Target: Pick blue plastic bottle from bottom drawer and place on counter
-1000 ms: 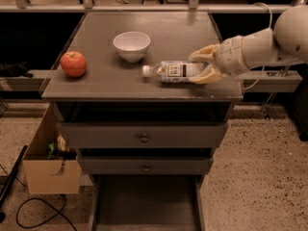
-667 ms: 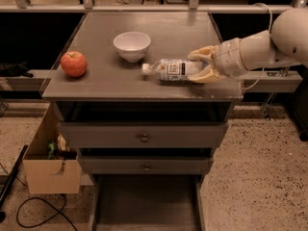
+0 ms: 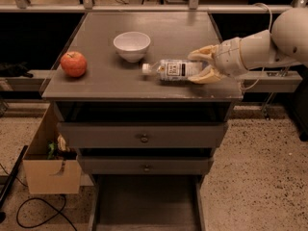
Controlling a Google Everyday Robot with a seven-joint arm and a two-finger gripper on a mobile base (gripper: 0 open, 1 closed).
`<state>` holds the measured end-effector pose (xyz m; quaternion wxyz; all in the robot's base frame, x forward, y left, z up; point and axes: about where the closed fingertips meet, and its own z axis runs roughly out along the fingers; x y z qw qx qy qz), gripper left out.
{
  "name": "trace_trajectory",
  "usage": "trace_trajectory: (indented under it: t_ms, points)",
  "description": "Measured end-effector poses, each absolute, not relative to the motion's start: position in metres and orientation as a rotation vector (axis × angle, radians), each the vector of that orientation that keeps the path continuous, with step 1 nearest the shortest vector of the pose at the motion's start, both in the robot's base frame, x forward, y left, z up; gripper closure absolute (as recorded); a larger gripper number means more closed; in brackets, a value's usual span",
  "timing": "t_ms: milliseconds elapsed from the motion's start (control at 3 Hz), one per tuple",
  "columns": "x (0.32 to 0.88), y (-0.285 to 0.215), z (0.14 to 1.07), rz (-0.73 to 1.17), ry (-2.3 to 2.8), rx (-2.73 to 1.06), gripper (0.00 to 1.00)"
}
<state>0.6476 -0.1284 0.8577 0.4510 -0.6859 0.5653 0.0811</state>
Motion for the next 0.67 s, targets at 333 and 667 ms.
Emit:
trace_trajectory:
  t_ms: [333,667]
  points:
    - [0.6476,-0.1284,0.8577,0.200,1.397,-1.695,0.04]
    - [0.6476,-0.1283,0.8577,0.200,1.397,-1.695,0.00]
